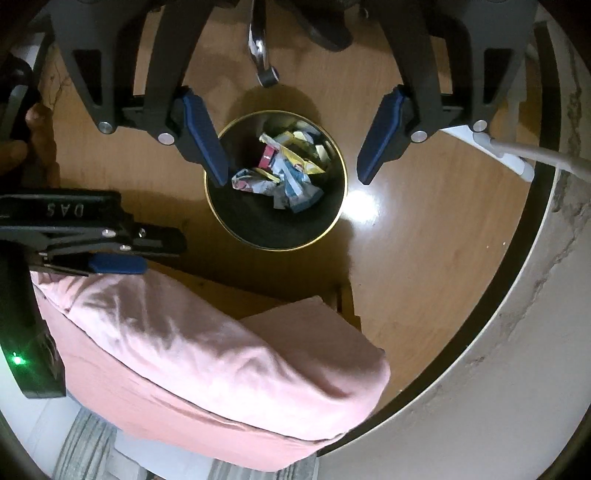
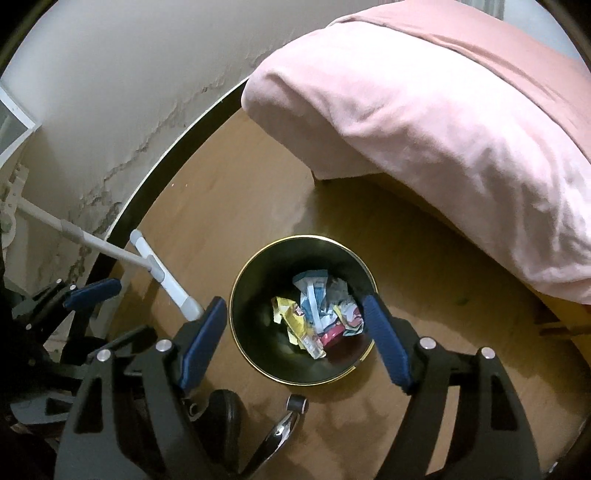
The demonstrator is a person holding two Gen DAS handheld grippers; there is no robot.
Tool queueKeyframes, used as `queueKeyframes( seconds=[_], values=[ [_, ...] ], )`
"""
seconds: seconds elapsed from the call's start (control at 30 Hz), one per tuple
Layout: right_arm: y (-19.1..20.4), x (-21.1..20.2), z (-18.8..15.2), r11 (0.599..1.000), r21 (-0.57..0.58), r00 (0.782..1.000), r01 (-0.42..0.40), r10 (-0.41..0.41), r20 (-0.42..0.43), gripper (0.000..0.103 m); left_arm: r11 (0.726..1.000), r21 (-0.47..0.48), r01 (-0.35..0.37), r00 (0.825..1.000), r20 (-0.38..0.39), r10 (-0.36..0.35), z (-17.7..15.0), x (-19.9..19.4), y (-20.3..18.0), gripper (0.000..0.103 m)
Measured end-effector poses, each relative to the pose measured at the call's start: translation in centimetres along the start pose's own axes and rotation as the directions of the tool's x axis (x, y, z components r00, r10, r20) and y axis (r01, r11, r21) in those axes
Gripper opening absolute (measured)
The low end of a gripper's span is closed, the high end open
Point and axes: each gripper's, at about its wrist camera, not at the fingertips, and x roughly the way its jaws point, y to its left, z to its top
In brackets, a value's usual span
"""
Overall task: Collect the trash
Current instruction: 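Swing both tools back toward the desk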
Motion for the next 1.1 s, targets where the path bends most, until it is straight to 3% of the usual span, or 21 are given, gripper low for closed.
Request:
queueKeyframes(
  seconds=[0.3, 0.47, 0.6, 0.77, 0.83, 0.93, 1.0, 1.03, 1.07, 1.1],
  values=[
    [0.5, -2.2, 0.5, 1.0, -0.007, 0.999, 0.028, -0.028, 0.035, 0.074, 1.0, 0.016, -0.002, 0.999, 0.046, 0.001, 0.1, -2.6, -0.4, 0.076],
    [2.3, -5.2, 1.4, 0.998, -0.043, 0.996, 0.042, -0.038, 0.077, 0.074, 0.999, 0.008, -0.05, 0.989, 0.137, 0.049, 0.4, -7.7, 0.3, 0.084],
    [5.9, -8.3, 2.8, 0.992, -0.121, 0.991, 0.037, -0.021, 0.135, 0.075, 0.994, -0.021, -0.105, 0.97, 0.219, 0.107, 0.1, -13.6, 2.1, 0.084],
    [13.9, -12.0, 4.7, 0.964, -0.265, 0.976, -0.015, 0.072, 0.206, 0.079, 0.969, -0.123, -0.213, 0.925, 0.295, 0.241, -2.7, -23.3, 7.1, 0.089],
    [18.3, -13.0, 5.1, 0.94, -0.337, 0.968, -0.047, 0.126, 0.219, 0.085, 0.941, -0.201, -0.272, 0.896, 0.305, 0.324, -4.8, -27.0, 9.8, 0.092],
    [25.9, -13.5, 5.3, 0.884, -0.45, 0.955, -0.13, 0.234, 0.184, 0.085, 0.878, -0.331, -0.347, 0.844, 0.299, 0.446, -8.8, -32.7, 14.8, 0.094],
    [31.8, -13.3, 4.9, 0.826, -0.533, 0.943, -0.186, 0.301, 0.138, 0.085, 0.81, -0.42, -0.41, 0.792, 0.276, 0.544, -11.8, -35.8, 18.5, 0.096],
    [34.4, -13.3, 4.7, 0.799, -0.566, 0.939, -0.203, 0.323, 0.118, 0.085, 0.749, -0.48, -0.457, 0.753, 0.239, 0.613, -14.0, -37.5, 21.3, 0.096],
    [38.1, -13.1, 4.2, 0.758, -0.611, 0.932, -0.226, 0.35, 0.09, 0.085, 0.71, -0.514, -0.482, 0.735, 0.204, 0.647, -15.2, -38.2, 23.0, 0.096],
    [40.2, -13.1, 3.8, 0.735, -0.635, 0.928, -0.237, 0.365, 0.076, 0.085, 0.644, -0.565, -0.516, 0.71, 0.138, 0.69, -17.1, -39.1, 25.7, 0.096]
  ],
)
